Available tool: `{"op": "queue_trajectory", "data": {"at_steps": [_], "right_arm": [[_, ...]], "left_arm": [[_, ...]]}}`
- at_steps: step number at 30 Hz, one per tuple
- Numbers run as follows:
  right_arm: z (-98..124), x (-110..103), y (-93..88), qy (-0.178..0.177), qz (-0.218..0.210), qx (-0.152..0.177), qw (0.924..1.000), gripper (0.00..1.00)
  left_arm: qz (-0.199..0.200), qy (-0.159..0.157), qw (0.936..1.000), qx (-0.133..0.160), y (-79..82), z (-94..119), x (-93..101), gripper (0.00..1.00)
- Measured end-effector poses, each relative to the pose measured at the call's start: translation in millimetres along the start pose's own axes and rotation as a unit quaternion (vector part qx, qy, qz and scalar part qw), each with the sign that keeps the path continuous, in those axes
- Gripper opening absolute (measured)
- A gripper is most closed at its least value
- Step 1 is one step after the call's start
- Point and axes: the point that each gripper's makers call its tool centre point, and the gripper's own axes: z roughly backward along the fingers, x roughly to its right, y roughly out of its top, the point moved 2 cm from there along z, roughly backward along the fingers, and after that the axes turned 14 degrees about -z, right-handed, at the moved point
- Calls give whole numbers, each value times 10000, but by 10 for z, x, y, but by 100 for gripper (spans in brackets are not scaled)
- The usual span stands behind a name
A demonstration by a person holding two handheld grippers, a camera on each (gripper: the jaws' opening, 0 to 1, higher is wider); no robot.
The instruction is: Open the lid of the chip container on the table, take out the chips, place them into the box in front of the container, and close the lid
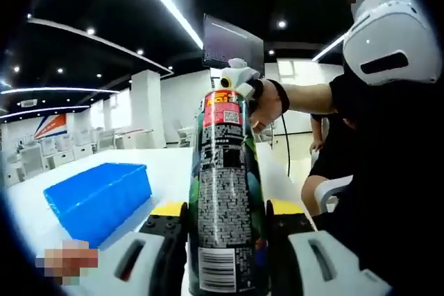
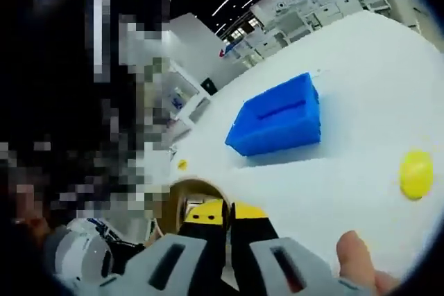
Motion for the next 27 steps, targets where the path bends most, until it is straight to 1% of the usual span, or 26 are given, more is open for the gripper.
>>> {"op": "queue_trajectory", "data": {"at_steps": [1, 2, 3, 5, 6, 7, 9, 11, 12, 14, 15, 16, 17, 19, 23, 24, 27], "right_arm": [[-7, 38, -24, 47, -88, 0, 10000, 0], [-26, 74, -44, 166, -186, 58, 9997, 0], [-39, 121, -68, 159, -169, 59, 9997, 0], [-82, 186, -117, 295, -324, 116, 9990, 0], [-103, 240, -153, 337, -421, 109, 9985, 0], [-121, 257, -167, 411, -508, 148, 9978, 0], [-160, 359, -222, 452, -615, 137, 9970, 0], [-197, 442, -260, 522, -734, 129, 9958, 0], [-214, 465, -277, 543, -770, 114, 9955, 0], [-236, 473, -304, 735, -747, 121, 9944, 0], [-267, 501, -338, 830, -713, 43, 9940, 0], [-277, 509, -345, 842, -698, 37, 9940, 0], [-305, 529, -363, 880, -614, 17, 9942, 0], [-357, 560, -403, 836, -507, -75, 9952, 0], [-425, 615, -439, 692, -428, -214, 9965, 0], [-433, 628, -451, 613, -356, -249, 9972, 1], [-458, 732, -472, 216, -83, -345, 9991, 1]], "left_arm": [[-20, -72, 9999, -101, -13, 11, 0, 45], [-70, -158, 9996, -230, -27, 22, -7, 45], [-105, -214, 9991, -338, -42, 30, -13, 45], [-211, -347, 9974, -592, -76, 44, -27, 45], [-268, -437, 9959, -745, -93, 50, -26, 45], [-297, -486, 9949, -838, -103, 55, -23, 45], [-326, -613, 9916, -1087, -134, 67, -9, 45], [-365, -697, 9885, -1291, -158, 71, 0, 45], [-370, -719, 9878, -1333, -164, 73, 5, 45], [-420, -799, 9835, -1566, -185, 89, 15, 45], [-531, -860, 9793, -1751, -207, 108, 17, 45], [-612, -893, 9765, -1865, -219, 117, 20, 45], [-695, -930, 9718, -2051, -239, 128, 24, 45], [-789, -1026, 9641, -2319, -273, 153, 35, 45], [-870, -1137, 9552, -2591, -307, 167, 37, 45], [-888, -1162, 9535, -2635, -314, 164, 40, 45], [-959, -1224, 9468, -2817, -345, 149, 53, 45]]}}
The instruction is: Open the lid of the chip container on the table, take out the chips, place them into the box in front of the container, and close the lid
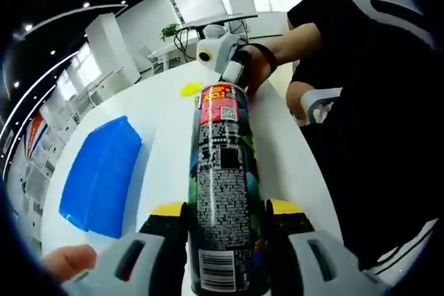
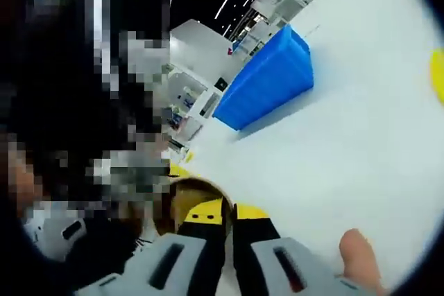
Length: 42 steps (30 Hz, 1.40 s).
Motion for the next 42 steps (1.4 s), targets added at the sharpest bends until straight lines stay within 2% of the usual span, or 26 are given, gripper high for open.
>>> {"op": "queue_trajectory", "data": {"at_steps": [5, 9, 12, 21, 25, 28, 30, 31, 33, 35, 40, 41, 42], "right_arm": [[-8, 81, -26, -175, -22, -75, 9998, 2], [-21, 201, -79, -676, 483, -225, 9963, 2], [-15, 178, -58, -592, 384, -166, 9974, 2], [-1, 193, -39, -604, 448, -119, 9971, 2], [68, 193, 48, -568, 435, 20, 9974, 0], [138, 105, 87, -227, 383, 10, 9990, 1], [185, 8, 63, 186, 295, -197, 9992, 1], [218, -37, 42, 391, 84, -343, 9986, 2], [249, -82, 64, 729, -106, -390, 9965, 6], [253, -63, 72, 756, -111, -418, 9962, 7], [243, -85, -94, 721, -169, -1014, 9921, 7], [259, -149, -126, 915, -385, -1139, 9885, 7], [260, -161, -125, 929, -704, -1212, 9858, 5]], "left_arm": [[-197, -16, 9995, -255, 0, -59, 21, 45], [-293, -45, 9990, -331, -10, -114, 41, 45], [-319, -35, 9988, -383, -21, -116, 26, 45], [-236, -25, 9994, -255, -36, -117, 10, 45], [-120, 20, 9997, -197, -51, -110, -10, 45], [-67, 57, 9999, -136, -52, -106, -7, 45], [-5, 86, 9999, -67, -53, -97, -4, 45], [71, 88, 9999, -24, -50, -94, -2, 45], [159, 113, 9998, 76, -51, -87, 4, 45], [193, 149, 9995, 185, -51, -81, 10, 45], [127, 262, 9992, 279, -36, -81, 28, 45], [114, 277, 9992, 274, -33, -82, 28, 45], [103, 289, 9992, 272, -32, -82, 28, 45]]}}
